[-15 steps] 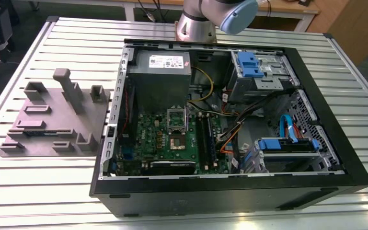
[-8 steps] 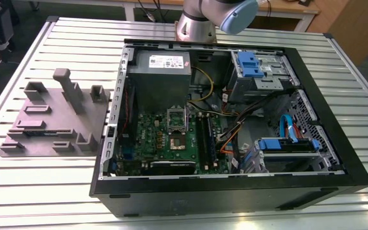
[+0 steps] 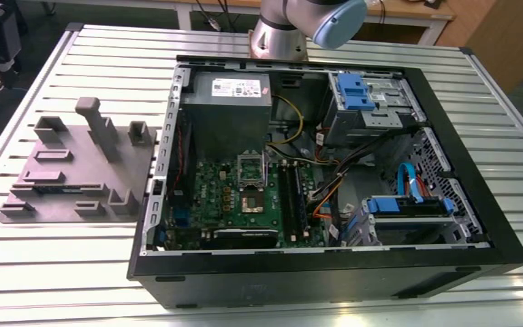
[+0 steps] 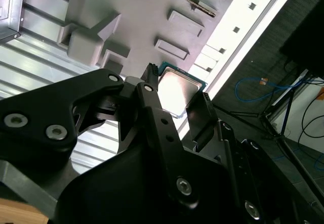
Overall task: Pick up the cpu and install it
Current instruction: 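Pick up the cpu and move it towards the insertion slot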
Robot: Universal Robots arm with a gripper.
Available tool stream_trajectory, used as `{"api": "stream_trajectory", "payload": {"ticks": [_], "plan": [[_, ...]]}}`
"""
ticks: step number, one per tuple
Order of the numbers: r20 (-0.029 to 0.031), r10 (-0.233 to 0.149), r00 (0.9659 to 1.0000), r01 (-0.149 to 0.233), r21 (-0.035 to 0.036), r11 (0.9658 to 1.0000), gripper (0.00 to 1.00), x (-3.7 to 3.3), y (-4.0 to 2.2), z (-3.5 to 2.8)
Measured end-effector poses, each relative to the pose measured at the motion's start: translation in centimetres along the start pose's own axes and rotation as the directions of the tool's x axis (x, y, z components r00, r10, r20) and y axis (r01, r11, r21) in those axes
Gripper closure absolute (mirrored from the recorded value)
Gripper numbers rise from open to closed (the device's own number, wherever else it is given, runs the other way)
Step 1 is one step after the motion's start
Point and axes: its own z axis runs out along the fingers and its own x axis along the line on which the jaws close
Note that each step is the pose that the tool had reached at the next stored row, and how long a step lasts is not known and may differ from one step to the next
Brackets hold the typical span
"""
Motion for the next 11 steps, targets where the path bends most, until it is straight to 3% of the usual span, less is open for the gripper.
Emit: {"api": "stream_trajectory", "payload": {"ticks": [11], "plan": [[0.0,0.0,1.0,0.0,0.0,1.0,0.53,-0.24,0.01,0.0]]}}
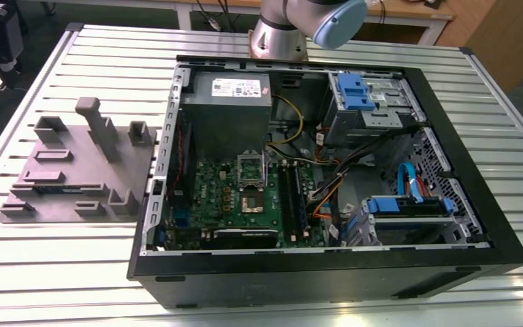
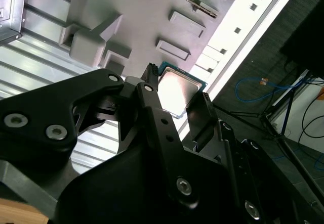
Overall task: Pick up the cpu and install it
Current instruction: 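Pick up the cpu and move it towards the insertion slot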
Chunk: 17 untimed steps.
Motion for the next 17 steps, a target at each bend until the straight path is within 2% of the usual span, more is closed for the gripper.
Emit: {"api": "stream_trajectory", "payload": {"ticks": [17], "plan": [[0.0,0.0,1.0,0.0,0.0,1.0,0.53,-0.4,0.02,0.0]]}}
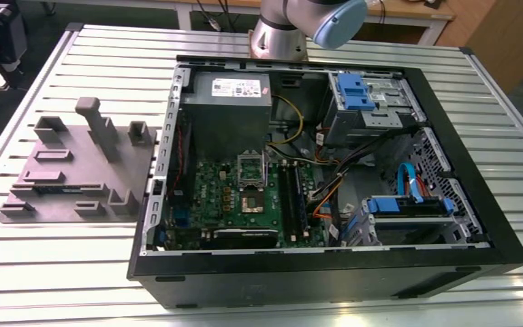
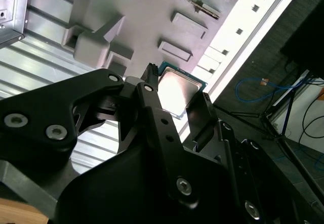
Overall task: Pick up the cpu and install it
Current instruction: 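Pick up the cpu and move it towards the insertion slot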
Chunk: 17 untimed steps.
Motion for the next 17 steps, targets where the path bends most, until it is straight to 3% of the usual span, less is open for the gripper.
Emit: {"api": "stream_trajectory", "payload": {"ticks": [17], "plan": [[0.0,0.0,1.0,0.0,0.0,1.0,0.53,-0.69,0.03,-0.01]]}}
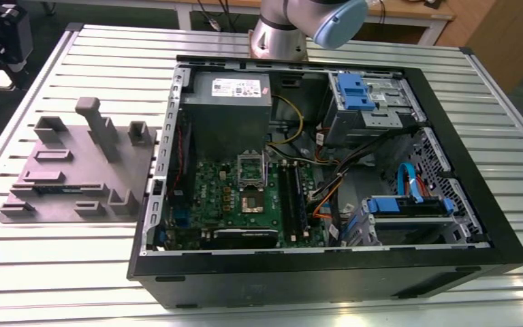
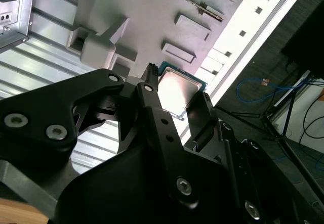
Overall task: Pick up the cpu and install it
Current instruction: 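Pick up the cpu and move it towards the insertion slot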
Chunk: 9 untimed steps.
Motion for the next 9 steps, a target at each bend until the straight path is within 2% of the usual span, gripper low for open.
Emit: {"api": "stream_trajectory", "payload": {"ticks": [9], "plan": [[0.0,0.0,1.0,0.0,0.0,1.0,0.53,-0.39,0.02,0.0]]}}
